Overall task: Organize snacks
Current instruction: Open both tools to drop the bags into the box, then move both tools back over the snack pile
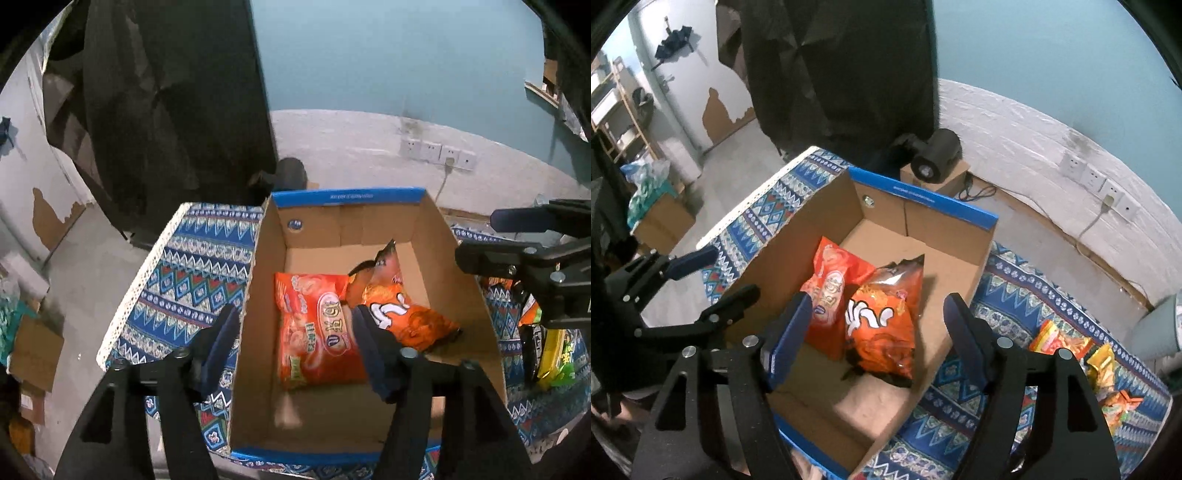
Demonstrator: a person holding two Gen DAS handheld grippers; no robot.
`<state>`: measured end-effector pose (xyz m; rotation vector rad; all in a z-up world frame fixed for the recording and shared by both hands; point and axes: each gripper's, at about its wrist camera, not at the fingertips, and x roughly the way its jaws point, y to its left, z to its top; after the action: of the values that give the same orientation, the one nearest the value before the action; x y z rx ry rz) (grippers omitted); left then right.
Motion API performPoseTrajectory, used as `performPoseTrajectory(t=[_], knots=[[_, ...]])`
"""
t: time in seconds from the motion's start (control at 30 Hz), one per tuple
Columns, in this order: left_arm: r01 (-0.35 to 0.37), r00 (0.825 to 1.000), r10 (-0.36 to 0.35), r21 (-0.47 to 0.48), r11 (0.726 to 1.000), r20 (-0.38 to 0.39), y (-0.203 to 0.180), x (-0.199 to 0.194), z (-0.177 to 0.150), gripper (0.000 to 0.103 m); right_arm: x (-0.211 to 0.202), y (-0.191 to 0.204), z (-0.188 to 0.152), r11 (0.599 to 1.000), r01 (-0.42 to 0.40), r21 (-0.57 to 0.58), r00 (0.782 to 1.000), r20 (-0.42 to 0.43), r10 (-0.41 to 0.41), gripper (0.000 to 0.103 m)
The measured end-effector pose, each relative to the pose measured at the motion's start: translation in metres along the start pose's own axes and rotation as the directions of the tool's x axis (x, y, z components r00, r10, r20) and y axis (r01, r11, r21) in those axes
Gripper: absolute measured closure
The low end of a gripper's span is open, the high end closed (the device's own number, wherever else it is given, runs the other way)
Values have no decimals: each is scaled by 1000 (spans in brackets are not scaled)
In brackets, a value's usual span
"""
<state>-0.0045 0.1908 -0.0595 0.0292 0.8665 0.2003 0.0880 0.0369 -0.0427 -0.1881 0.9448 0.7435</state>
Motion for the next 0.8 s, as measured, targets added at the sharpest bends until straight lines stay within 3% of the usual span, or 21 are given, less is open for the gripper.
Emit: performPoseTrajectory(t=[0.5,0.8], knots=[[76,993,-84,107,991,79,-57,-28,9,24,-43,-53,-43,995,69,72,998,-5,-68,26],[117,990,-129,173,978,59,-96,-33,8,23,-74,-91,-76,986,119,118,993,0,-120,26]])
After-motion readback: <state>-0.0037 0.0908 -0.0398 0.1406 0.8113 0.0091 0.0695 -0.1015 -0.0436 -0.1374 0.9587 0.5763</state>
